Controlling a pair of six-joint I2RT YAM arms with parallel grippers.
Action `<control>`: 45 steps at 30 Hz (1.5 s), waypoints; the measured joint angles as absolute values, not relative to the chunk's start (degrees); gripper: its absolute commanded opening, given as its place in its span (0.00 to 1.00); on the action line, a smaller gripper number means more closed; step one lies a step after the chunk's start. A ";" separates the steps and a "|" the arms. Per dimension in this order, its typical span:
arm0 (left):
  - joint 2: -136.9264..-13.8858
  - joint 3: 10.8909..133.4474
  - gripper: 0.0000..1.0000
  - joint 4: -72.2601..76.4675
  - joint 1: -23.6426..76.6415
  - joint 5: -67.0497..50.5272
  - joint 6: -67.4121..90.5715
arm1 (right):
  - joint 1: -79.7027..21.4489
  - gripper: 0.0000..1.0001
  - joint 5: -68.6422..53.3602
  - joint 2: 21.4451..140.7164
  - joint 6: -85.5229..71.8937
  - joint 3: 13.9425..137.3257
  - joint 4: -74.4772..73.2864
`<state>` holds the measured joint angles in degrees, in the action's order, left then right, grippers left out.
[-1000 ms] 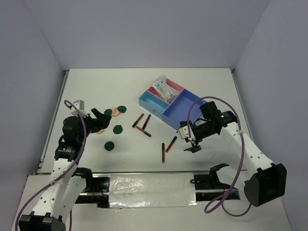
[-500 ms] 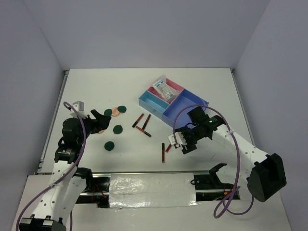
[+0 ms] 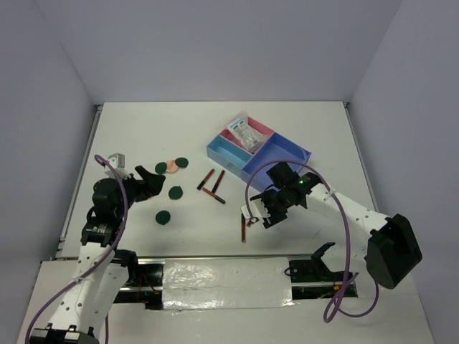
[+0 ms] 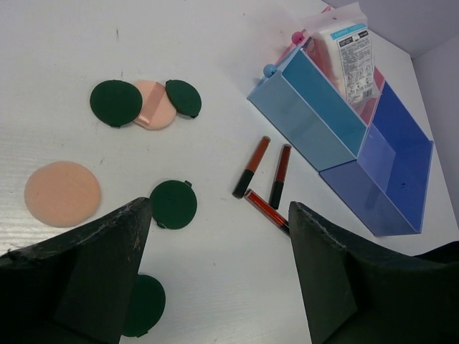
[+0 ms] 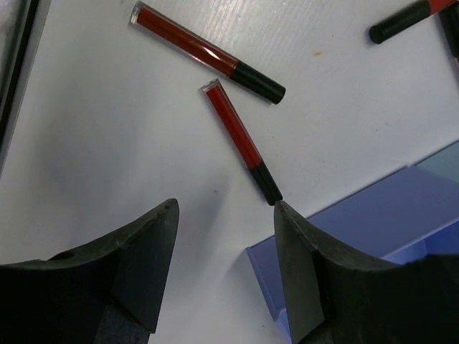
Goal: Organize the makeup
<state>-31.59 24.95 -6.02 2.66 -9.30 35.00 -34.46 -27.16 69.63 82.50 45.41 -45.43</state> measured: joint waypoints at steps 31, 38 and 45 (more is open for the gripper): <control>-31.35 23.99 0.88 -6.33 2.66 -9.28 35.05 | -40.27 0.58 -19.00 86.80 86.08 46.28 -37.36; -32.12 23.99 0.85 -6.26 2.66 -9.30 35.22 | -40.64 0.45 -18.87 89.80 86.19 49.08 -37.15; -32.60 21.78 0.68 -3.36 2.66 -10.92 36.93 | -40.75 0.35 -18.85 92.31 85.73 51.42 -37.58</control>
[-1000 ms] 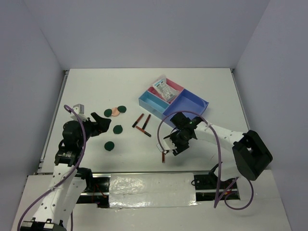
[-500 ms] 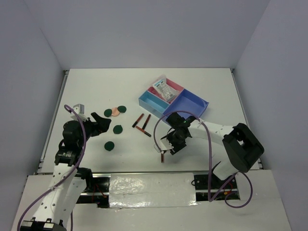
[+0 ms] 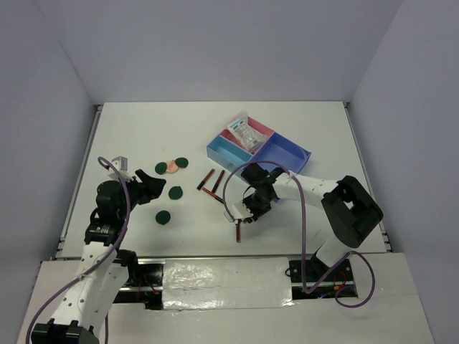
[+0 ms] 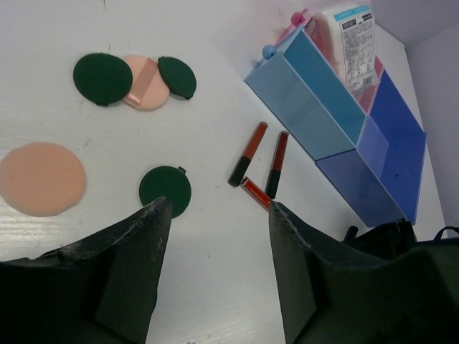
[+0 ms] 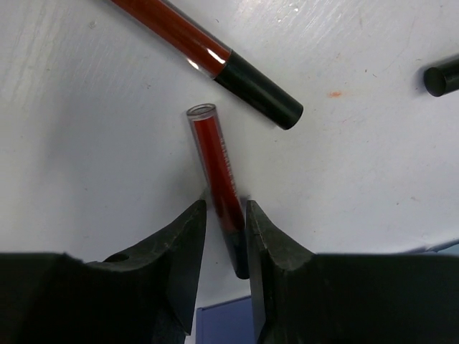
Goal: Organize the makeup
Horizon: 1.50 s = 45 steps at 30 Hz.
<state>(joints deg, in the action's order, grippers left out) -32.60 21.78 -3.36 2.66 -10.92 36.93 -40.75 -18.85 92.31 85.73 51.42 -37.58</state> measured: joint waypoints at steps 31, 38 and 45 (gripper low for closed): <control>-57.80 21.89 0.42 12.43 24.51 -9.61 45.06 | -31.48 0.07 -35.55 73.56 58.02 55.20 -40.69; -64.29 27.83 0.54 12.03 31.97 -4.67 43.46 | -18.11 0.04 -39.46 71.64 37.52 56.75 -30.00; -70.52 33.30 0.56 11.35 38.83 -1.58 42.09 | -12.40 0.10 -33.28 76.20 21.21 56.75 -21.34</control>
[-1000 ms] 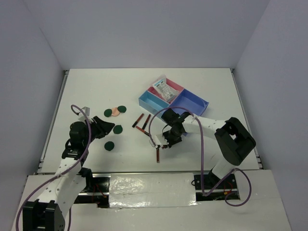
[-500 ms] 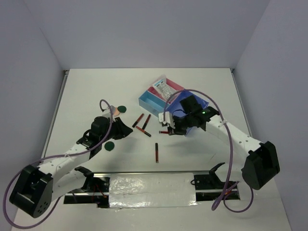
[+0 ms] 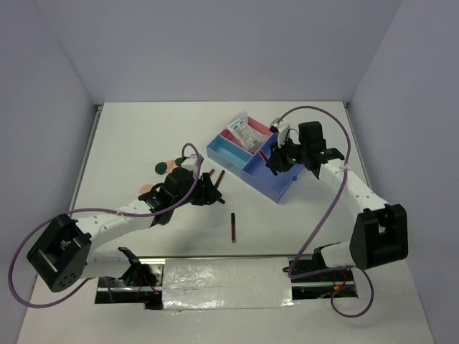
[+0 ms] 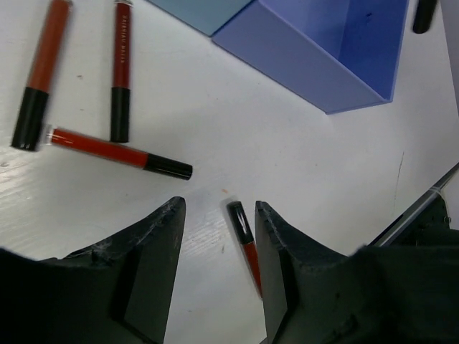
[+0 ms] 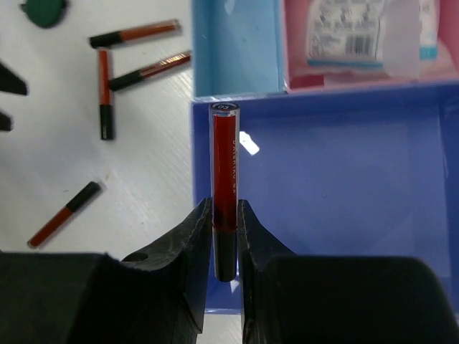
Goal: Organize the makeup
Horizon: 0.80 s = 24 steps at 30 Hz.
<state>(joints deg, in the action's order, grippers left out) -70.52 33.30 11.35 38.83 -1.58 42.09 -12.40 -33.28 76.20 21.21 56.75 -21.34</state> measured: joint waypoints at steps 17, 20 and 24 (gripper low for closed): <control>-80.86 43.83 0.61 3.42 50.61 6.22 40.62 | -11.27 0.60 -27.14 86.91 12.19 56.75 -20.97; -82.11 45.01 0.62 1.54 52.42 7.53 40.71 | -10.59 0.71 -27.16 86.56 11.75 56.80 -21.02; -84.12 46.89 0.62 -1.28 54.39 8.97 40.93 | -9.65 1.00 -27.42 85.12 12.36 57.67 -21.91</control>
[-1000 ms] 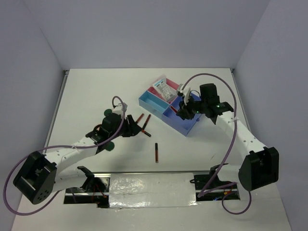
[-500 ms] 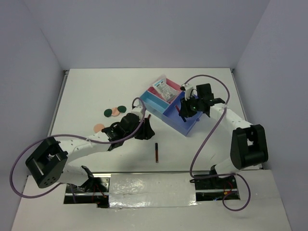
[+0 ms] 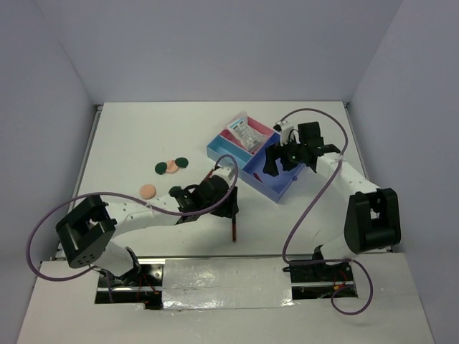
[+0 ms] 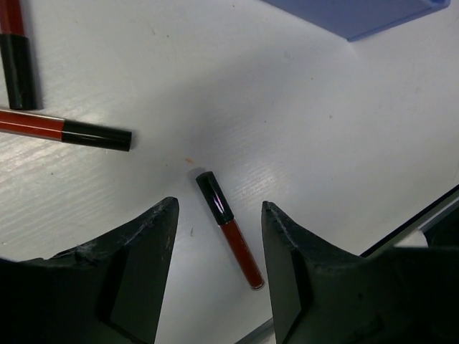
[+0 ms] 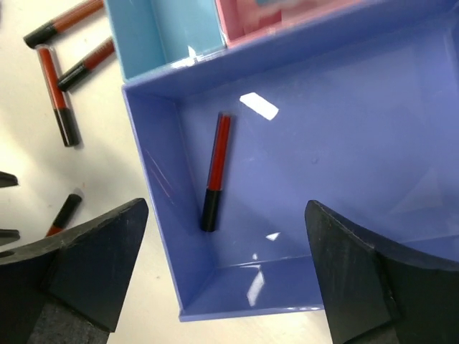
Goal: Organize the makeup
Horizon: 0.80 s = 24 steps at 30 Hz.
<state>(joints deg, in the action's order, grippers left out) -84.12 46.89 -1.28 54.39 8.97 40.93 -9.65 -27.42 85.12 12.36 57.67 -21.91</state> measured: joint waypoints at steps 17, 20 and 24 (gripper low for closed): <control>-99.20 61.10 0.55 -19.00 62.02 16.19 50.89 | -5.50 0.83 -38.28 71.48 8.60 54.15 -17.96; -100.49 62.02 0.55 -21.76 62.19 17.21 52.14 | -4.73 0.83 -38.70 70.87 7.84 53.10 -17.04; -101.89 62.78 0.54 -23.94 62.19 17.93 52.95 | -3.81 0.83 -38.96 70.87 6.70 52.86 -16.12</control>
